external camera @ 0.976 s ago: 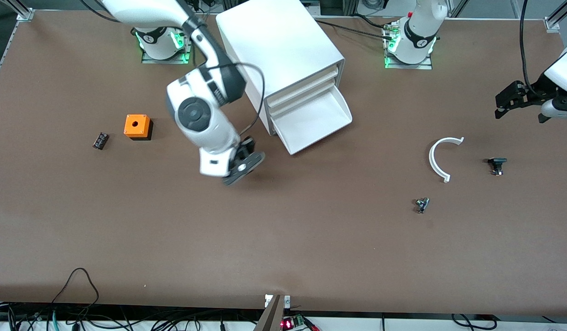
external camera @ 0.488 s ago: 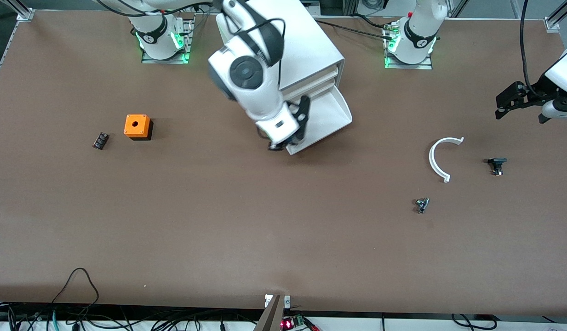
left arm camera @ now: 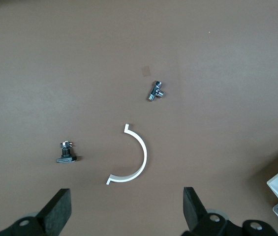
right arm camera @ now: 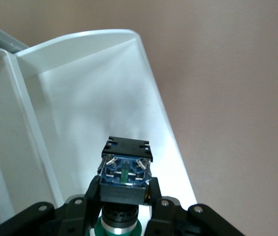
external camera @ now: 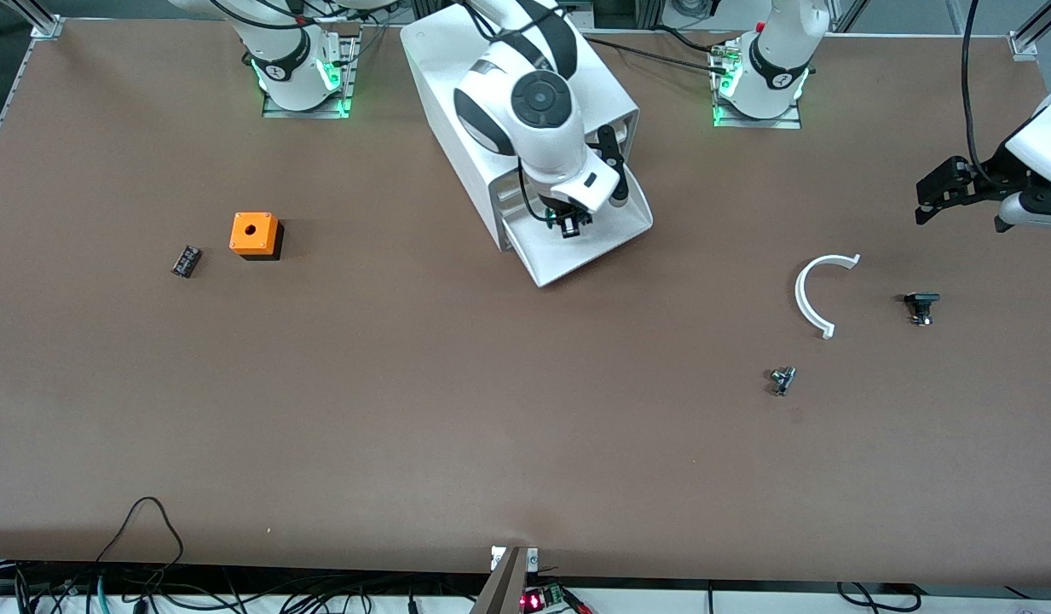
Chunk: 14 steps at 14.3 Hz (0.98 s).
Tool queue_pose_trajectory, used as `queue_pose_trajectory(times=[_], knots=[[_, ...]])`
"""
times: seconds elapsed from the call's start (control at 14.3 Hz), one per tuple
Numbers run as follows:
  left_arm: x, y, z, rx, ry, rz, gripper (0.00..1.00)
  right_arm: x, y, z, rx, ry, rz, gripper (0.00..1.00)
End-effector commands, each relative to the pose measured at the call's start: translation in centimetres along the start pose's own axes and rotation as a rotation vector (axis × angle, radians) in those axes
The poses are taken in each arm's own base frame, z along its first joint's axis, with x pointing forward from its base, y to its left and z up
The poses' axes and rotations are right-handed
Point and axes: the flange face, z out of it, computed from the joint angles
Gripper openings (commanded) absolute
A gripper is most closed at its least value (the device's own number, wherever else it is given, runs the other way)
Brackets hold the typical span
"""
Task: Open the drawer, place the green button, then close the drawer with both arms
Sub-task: 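Lower the button into the open drawer and open the right gripper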
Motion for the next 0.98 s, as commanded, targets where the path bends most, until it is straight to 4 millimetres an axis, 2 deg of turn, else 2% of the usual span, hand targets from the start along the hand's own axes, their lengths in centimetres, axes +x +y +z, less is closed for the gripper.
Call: queue_pose_trajectory(times=[0.0, 0.28, 0.63, 0.7, 0.77, 0.84, 0.91], knots=[[0.7, -0.1, -0.2, 0.001, 0.000, -0.001, 1.00, 1.0, -0.3, 2.4, 0.003, -0.047, -0.056, 0.33], [0.7, -0.1, -0.2, 0.001, 0.000, -0.001, 1.00, 1.9, -1.6, 6.4, 0.026, -0.092, -0.086, 0.34], [0.8, -0.1, 0.0, -0.013, -0.001, -0.004, 1.00, 2.2, -2.1, 7.1, 0.024, -0.117, -0.110, 0.36], [0.8, 0.0, -0.1, -0.013, 0.001, -0.003, 1.00, 2.1, -2.1, 7.0, 0.026, -0.114, -0.100, 0.49], [0.8, 0.0, -0.1, -0.013, 0.001, -0.004, 1.00, 2.1, -2.0, 6.9, 0.030, -0.111, -0.083, 0.95], [0.8, 0.0, -0.1, -0.013, 0.001, -0.003, 1.00, 2.1, -2.0, 6.7, 0.028, -0.111, -0.063, 1.00], [0.8, -0.1, -0.1, -0.013, 0.001, -0.004, 1.00, 2.1, -1.8, 6.2, 0.021, -0.106, -0.045, 1.00]])
